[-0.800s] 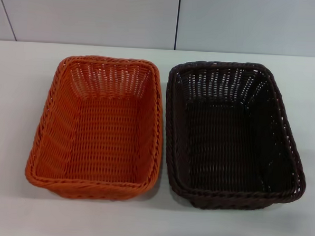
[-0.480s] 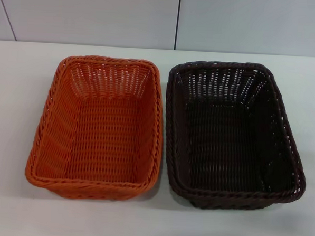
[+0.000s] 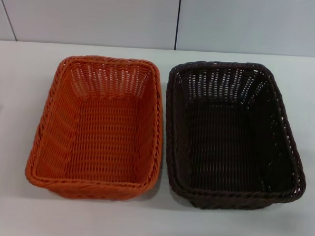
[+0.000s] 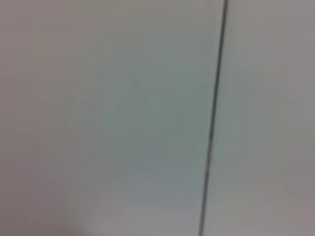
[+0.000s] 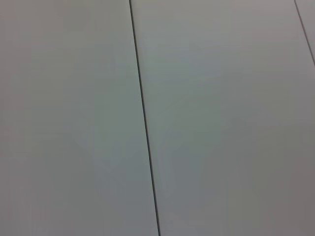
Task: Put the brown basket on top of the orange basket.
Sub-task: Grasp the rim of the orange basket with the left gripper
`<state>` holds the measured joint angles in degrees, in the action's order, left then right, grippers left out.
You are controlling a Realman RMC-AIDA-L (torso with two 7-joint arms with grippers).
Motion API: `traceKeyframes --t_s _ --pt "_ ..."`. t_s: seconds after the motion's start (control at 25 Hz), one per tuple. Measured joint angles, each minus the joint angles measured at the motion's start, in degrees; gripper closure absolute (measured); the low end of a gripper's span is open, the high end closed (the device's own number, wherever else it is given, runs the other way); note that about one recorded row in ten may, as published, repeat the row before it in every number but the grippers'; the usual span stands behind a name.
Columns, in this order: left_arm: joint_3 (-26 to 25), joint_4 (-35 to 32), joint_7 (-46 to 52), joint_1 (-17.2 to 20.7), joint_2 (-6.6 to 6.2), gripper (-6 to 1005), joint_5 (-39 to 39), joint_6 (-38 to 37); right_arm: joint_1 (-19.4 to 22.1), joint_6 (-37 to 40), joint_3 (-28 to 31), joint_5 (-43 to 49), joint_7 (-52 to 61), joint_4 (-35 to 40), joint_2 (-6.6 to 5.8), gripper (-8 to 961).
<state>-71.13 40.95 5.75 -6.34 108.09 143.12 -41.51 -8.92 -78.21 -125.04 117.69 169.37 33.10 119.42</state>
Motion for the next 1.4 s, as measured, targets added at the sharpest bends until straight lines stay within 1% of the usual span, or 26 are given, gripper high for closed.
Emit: traceKeyframes --t_s 0.04,0.08,0.12,0.16,0.2,0.24,0.32,0.36,0.4,0.44,0.48,0.52,0.56,0.6,0.64,0.68,0.76,0.84,1.0,1.16,1.4 --pt "-1.0 4.7 0.0 1.2 -0.96 204 1.5 4.1 0.0 0.0 0.0 0.0 0.0 0.0 0.0 231" --pt "-2.4 8.8 0.0 2.5 -1.55 204 2.8 7.9 0.0 0.0 0.0 0.0 0.0 0.0 -0.01 231" --pt "-4.2 13.5 0.0 3.8 -1.98 205 4.3 12.2 -0.1 0.0 -0.1 0.0 0.0 0.0 -0.01 231" --pt "-6.3 18.0 0.0 5.0 -2.14 205 5.9 17.2 -0.1 0.0 -0.1 0.0 0.0 0.0 -0.02 230" --pt "-8.4 22.2 -0.1 5.9 -2.09 205 7.4 22.4 -0.1 0.0 -0.1 0.0 0.0 0.0 -0.02 230" --pt "-10.9 27.6 -0.3 7.0 -1.84 205 9.1 29.3 -0.1 0.1 -0.1 0.0 0.0 0.0 -0.03 230" --pt "-14.0 34.7 -0.8 7.8 -1.44 206 11.3 40.3 0.0 0.2 -0.1 0.0 0.0 0.0 -0.04 230" --pt "-15.7 39.1 -1.5 8.0 -1.1 206 12.3 47.3 -0.1 0.3 -0.1 0.0 0.0 0.0 -0.04 231" --pt "-17.0 42.3 -2.5 7.9 -0.65 206 12.6 52.8 -0.1 0.7 -0.1 0.0 0.0 0.0 -0.06 231" --pt "-18.5 46.1 -4.4 7.6 0.11 207 12.9 59.9 -0.1 0.7 -0.1 0.0 0.0 0.0 -0.06 231" --pt "-19.9 49.1 -6.6 7.2 1.2 207 12.9 65.6 -0.2 1.0 -0.1 0.0 0.0 0.0 -0.06 231" --pt "-21.6 51.6 -9.3 6.5 2.88 207 13.0 71.1 -0.2 1.4 -0.1 0.0 0.0 0.0 -0.06 231" --pt "-22.6 52.8 -11.3 6.1 3.93 207 12.9 74.8 -0.4 1.8 -0.1 0.0 0.0 0.0 -0.07 231" --pt "-27.0 56.5 -18.3 3.9 8.41 208 13.1 85.6 -0.5 2.1 -0.1 0.0 0.0 0.0 -0.07 231" --pt "-27.0 56.5 -18.3 3.9 8.41 208 13.1 85.6 -0.6 2.4 -0.1 0.0 0.0 -0.1 -0.09 231" --pt "-28.4 57.8 -20.7 2.7 9.73 208 13.1 89.4 -0.7 2.8 -0.1 0.0 0.0 -0.2 -0.11 231" --pt "-28.8 58.9 -22.2 1.0 10.17 209 12.9 94.6 -0.9 3.2 -0.1 0.0 0.0 -0.3 -0.13 231" --pt "-28.1 59.6 -21.1 -0.6 9.93 209 12.8 98.5 -0.9 3.5 0.0 0.0 0.0 -0.4 -0.14 230" --pt "-26.9 59.8 -20.5 -2.2 10.09 210 12.9 102.7 -0.9 4.0 0.0 -0.1 0.0 -0.4 -0.15 230" --pt "-25.6 56.7 -18.6 -4.9 10.04 211 13.7 106.0 -0.9 4.4 0.3 -0.2 0.0 -0.7 -0.15 230" --pt "-24.5 51.7 -17.3 -8.0 10.14 213 15.8 107.6 -1.2 4.6 -0.1 -1.4 0.0 -1.2 -0.19 230"
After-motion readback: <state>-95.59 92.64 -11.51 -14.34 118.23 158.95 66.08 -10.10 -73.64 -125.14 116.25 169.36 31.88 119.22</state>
